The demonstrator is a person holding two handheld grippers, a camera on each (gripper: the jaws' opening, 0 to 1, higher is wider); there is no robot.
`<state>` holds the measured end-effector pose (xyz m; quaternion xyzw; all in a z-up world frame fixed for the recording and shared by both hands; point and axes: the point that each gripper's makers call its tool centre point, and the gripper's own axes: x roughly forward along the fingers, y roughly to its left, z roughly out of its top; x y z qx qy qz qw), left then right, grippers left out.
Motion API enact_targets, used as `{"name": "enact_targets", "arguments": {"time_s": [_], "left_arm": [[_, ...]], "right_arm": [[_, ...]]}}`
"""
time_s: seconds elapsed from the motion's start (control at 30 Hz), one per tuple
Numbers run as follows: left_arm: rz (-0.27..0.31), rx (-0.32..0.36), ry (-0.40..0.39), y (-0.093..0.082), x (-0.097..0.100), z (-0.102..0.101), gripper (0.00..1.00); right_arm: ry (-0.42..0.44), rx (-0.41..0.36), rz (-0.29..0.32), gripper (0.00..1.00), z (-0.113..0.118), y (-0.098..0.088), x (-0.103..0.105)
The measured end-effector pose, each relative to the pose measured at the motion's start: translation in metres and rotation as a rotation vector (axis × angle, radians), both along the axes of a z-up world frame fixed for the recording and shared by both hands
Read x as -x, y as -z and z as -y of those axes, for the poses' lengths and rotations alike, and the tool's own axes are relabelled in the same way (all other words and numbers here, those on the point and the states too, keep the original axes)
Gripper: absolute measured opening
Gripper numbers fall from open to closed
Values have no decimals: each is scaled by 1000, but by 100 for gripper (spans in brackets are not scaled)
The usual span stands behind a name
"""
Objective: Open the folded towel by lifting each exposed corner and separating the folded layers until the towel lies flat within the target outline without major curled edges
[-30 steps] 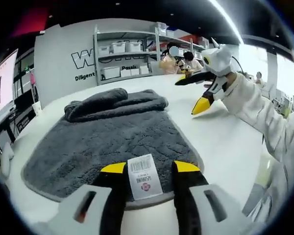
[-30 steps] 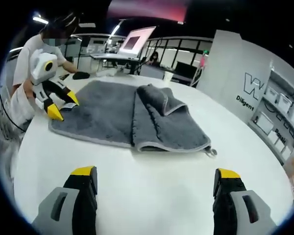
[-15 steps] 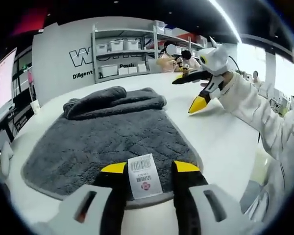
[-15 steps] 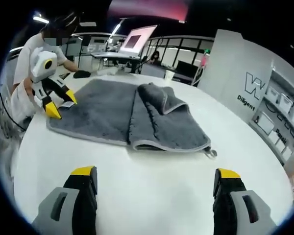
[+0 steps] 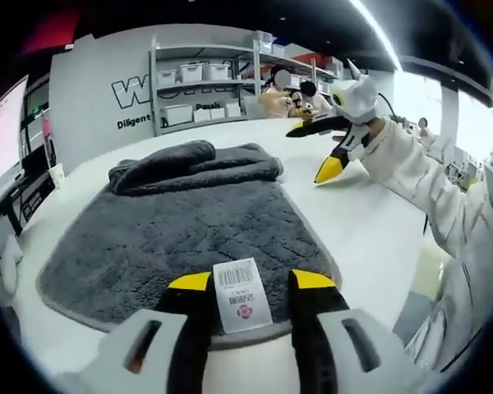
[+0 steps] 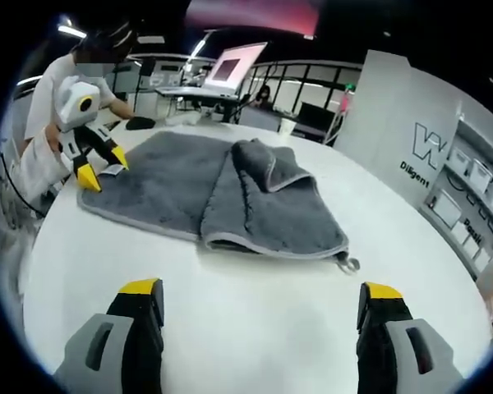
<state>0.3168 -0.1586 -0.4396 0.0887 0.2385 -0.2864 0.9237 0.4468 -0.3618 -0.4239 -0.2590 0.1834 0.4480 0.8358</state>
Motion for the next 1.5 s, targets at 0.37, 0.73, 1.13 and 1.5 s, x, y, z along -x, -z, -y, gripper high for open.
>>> {"name": "enact_targets", "arguments": {"time_s": [0.37,0.73,1.13,1.5], "left_arm": [[5,8,-8,-1,2,-7,36],[92,90,-121,-28,-9,-29,56],[89,124,-245,-26,-16,-54,90],[91,136,-293,-26,-18,-68,99]], "right_arm": [[0,-87,-6,92,-3,-12,-1],[115,-291,-56,69,0,-27,-19],[324,-533,-47,38,0,-25,-63],[366,-551,21,26,0,-14,-91]]}}
